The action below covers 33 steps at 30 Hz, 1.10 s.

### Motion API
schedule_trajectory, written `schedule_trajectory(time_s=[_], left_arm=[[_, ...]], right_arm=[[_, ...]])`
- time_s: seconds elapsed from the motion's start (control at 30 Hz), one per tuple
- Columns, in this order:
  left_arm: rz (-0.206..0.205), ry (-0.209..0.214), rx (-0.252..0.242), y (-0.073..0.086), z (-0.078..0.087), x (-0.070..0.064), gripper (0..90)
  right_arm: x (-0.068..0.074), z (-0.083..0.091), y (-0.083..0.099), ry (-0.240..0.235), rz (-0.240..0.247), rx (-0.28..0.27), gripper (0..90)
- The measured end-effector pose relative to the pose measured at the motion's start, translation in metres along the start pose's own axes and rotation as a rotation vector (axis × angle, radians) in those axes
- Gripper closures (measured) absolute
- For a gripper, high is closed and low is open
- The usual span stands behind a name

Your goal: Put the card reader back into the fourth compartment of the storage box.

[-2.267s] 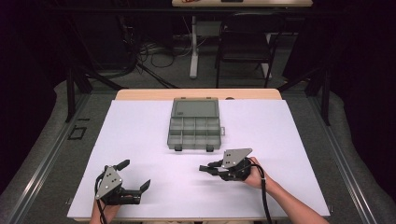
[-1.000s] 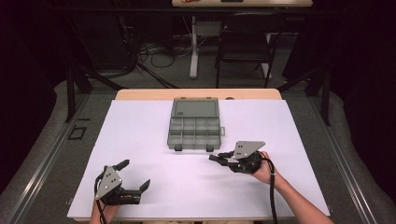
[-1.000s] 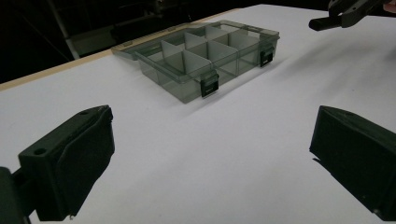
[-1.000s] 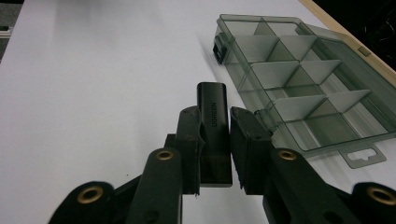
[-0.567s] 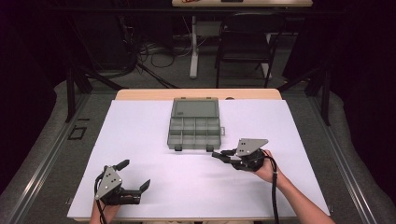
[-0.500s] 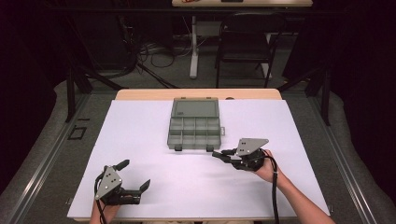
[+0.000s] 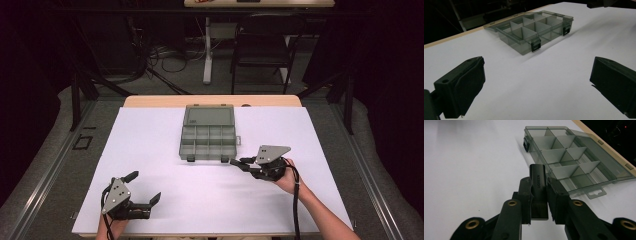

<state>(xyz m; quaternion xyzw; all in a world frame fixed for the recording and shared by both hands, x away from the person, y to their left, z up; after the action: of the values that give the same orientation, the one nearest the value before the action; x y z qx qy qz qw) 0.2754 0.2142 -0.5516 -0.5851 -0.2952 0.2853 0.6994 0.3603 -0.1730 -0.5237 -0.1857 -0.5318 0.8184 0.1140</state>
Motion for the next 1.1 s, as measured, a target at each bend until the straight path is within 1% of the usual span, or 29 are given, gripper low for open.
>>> schedule_trajectory(time_s=[0.5,1.1], left_arm=[[-0.002,0.000,0.004,0.000,0.000,0.000,0.0],[0.003,0.002,0.007,0.000,-0.001,-0.001,0.1]], right_arm=[[-0.007,0.004,-0.002,0.035,-0.007,0.000,74.1],[-0.017,0.007,-0.006,0.087,-0.031,0.001,74.0]])
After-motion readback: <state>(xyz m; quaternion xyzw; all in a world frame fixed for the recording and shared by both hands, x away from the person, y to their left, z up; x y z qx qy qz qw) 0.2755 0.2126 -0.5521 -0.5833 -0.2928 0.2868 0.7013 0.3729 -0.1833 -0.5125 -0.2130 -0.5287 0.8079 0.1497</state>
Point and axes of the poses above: each handheld gripper's, and its own axes: z roughly backward along the jaws, y roughly out of its underside, x roughly to its left, the point moved 4 cm from there along -z, roughly forward along the jaws, and after that the axes turned 12 degrees about -x, right-handed, at the moved point
